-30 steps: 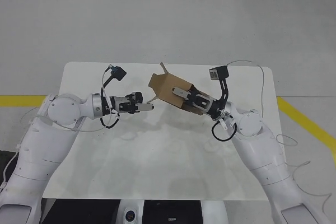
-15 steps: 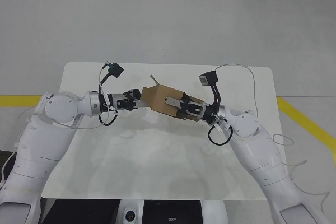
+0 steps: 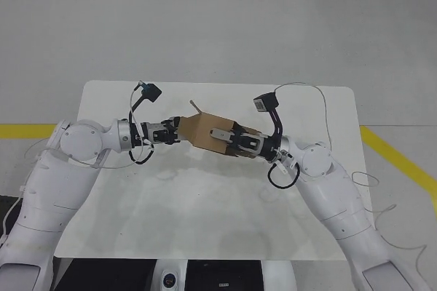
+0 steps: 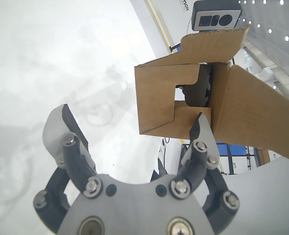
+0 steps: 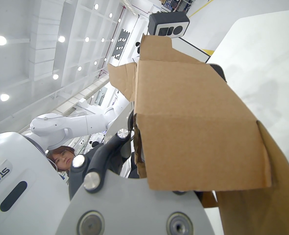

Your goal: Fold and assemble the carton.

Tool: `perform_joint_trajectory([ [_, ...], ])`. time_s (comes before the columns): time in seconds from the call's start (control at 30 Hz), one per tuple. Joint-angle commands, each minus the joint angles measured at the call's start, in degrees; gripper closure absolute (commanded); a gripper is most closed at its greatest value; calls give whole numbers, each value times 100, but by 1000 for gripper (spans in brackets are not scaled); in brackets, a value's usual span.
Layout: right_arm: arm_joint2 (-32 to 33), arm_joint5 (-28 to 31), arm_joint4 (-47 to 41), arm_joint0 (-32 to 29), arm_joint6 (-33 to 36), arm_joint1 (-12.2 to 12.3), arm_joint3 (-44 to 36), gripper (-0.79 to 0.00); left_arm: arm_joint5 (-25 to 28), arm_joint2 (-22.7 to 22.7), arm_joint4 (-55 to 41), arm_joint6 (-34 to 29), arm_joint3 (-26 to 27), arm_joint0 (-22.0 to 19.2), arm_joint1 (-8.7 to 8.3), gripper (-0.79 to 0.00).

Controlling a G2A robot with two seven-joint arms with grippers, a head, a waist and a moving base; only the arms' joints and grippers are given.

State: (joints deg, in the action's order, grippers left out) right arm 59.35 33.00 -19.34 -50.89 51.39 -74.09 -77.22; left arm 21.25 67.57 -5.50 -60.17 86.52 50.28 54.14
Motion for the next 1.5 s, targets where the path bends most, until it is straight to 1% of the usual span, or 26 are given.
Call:
perform_joint_trajectory([
  [0.0,26,-3,16,-6,2,8,6,0,2,17,-6,16,-14,3,-3,-785],
  [0.27,175,-133,98,-104,155,72,-24,0,-98,161,52,191,-294,-65,-22,-785],
  [0.4,85,-302,-57,-145,601,90,-81,0,-183,205,75,293,-459,-138,-22,-785],
  [0.63,-194,-403,-321,-48,994,48,24,0,-224,210,70,358,-574,-231,-14,-785],
  [0.83,-304,-268,-478,87,883,-7,206,0,-119,190,-114,210,-536,-211,-12,-785],
  [1.07,-202,-117,-488,171,727,-7,330,0,-87,222,-406,-49,-473,-220,-21,-785],
  [1.27,-124,-65,-458,192,605,1,316,0,-63,222,-496,-151,-363,-174,-30,-785],
  [1.47,-191,-46,-486,234,606,-21,204,0,-65,152,-543,-225,-254,-155,-24,-785],
])
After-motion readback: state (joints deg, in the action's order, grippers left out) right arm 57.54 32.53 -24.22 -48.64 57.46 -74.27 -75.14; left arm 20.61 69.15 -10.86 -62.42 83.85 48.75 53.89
